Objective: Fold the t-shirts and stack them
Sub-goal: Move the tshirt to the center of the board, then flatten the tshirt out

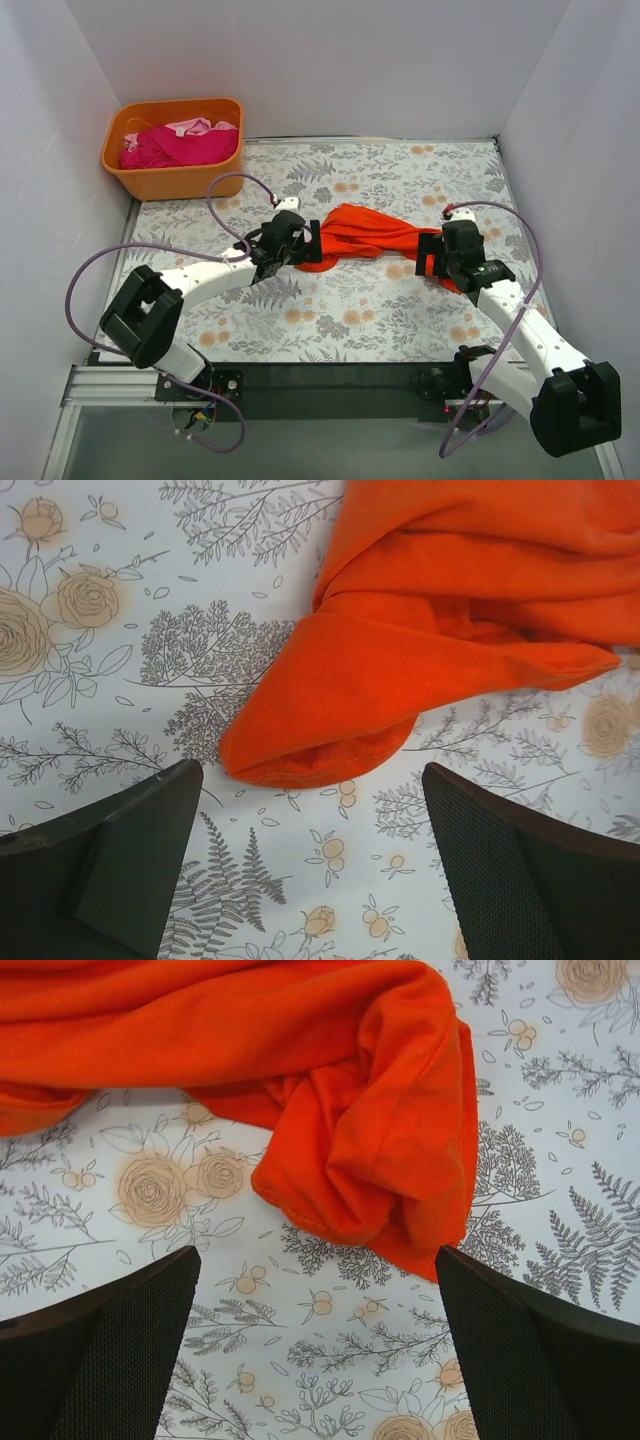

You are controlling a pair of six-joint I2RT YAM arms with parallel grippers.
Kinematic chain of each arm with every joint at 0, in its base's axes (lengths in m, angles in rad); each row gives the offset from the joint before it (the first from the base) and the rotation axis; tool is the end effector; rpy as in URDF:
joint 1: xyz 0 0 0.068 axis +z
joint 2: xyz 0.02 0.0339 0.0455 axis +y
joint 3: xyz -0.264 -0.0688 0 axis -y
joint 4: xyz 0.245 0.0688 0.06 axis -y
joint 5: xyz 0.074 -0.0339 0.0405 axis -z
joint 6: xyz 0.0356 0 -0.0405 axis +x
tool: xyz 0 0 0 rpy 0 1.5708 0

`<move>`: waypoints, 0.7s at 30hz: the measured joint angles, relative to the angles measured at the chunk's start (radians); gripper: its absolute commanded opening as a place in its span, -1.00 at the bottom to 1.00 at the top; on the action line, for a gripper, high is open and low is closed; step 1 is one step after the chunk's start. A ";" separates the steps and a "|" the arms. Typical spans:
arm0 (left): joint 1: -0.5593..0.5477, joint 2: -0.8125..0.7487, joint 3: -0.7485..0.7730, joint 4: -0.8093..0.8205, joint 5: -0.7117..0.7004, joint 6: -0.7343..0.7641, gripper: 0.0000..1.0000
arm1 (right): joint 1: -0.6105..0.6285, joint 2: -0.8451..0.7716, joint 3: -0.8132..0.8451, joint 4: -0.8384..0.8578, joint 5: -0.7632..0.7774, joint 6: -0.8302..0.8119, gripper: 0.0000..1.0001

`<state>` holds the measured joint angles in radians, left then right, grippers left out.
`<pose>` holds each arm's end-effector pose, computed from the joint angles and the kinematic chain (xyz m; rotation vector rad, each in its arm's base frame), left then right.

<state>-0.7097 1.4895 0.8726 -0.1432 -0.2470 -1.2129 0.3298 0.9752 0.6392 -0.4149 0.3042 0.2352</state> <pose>0.2422 -0.1965 0.2091 -0.7215 2.2933 -0.6741 0.1945 0.0553 0.2342 0.0438 2.2799 -0.0593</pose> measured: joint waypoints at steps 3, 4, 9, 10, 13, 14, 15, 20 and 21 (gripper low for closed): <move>0.003 0.062 0.003 0.011 0.000 0.001 0.71 | -0.067 0.036 0.000 0.010 -0.023 0.040 0.81; 0.005 0.084 0.005 0.014 0.000 0.002 0.71 | -0.087 0.049 0.000 0.016 -0.029 0.052 0.80; 0.008 0.189 0.020 0.032 0.000 0.019 0.70 | -0.149 0.111 -0.010 0.084 -0.052 0.119 0.75; 0.008 0.206 0.026 0.034 -0.002 0.024 0.67 | -0.155 0.122 -0.016 0.101 -0.052 0.130 0.74; 0.008 0.244 0.058 0.055 -0.016 0.039 0.53 | -0.167 0.161 -0.029 0.144 -0.045 0.148 0.68; 0.008 0.252 0.063 0.061 -0.018 0.043 0.48 | -0.171 0.180 -0.033 0.160 -0.042 0.154 0.68; 0.008 0.261 0.069 0.067 -0.023 0.049 0.43 | -0.175 0.193 -0.034 0.170 -0.040 0.155 0.64; 0.008 0.296 0.090 0.090 -0.046 0.064 -0.51 | -0.207 0.278 -0.034 0.234 -0.023 0.156 -0.26; 0.008 0.301 0.090 0.093 -0.051 0.067 -0.87 | -0.211 0.294 -0.034 0.245 -0.022 0.152 -0.77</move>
<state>-0.7021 1.7901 0.9627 -0.0498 -0.2981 -1.1461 0.1188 1.2697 0.6056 -0.1696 0.2821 0.3874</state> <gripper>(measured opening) 0.330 0.525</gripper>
